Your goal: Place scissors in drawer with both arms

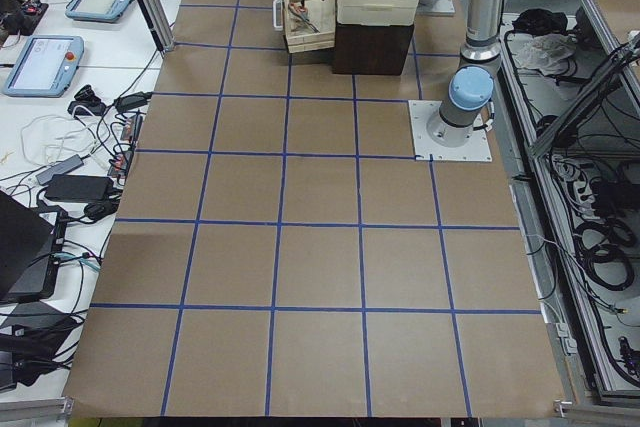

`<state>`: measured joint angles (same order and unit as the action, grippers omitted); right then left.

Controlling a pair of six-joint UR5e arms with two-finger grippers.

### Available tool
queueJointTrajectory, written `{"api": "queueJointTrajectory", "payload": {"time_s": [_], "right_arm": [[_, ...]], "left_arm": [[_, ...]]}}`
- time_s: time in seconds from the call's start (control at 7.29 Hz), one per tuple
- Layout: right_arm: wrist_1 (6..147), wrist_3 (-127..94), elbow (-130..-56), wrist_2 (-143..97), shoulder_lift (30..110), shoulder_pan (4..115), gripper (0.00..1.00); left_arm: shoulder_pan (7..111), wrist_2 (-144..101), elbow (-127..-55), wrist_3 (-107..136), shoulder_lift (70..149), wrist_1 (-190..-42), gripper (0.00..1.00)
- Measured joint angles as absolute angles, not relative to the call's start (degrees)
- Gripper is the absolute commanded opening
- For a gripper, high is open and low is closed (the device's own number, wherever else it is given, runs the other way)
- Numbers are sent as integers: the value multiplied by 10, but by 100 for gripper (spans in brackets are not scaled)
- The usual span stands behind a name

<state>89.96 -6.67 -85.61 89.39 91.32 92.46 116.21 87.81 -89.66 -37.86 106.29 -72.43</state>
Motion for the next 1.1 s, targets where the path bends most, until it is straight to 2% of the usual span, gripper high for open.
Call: {"api": "queueJointTrajectory", "payload": {"time_s": [0.41, 0.82, 1.1], "right_arm": [[902, -69, -856, 892, 913, 926, 100], [902, -71, -855, 881, 914, 935, 100], [902, -71, -855, 884, 912, 937, 100]], "left_arm": [[1088, 881, -876, -414, 1026, -776, 80], [970, 883, -846, -416, 980, -852, 85], [911, 881, -844, -336, 947, -877, 100]]}}
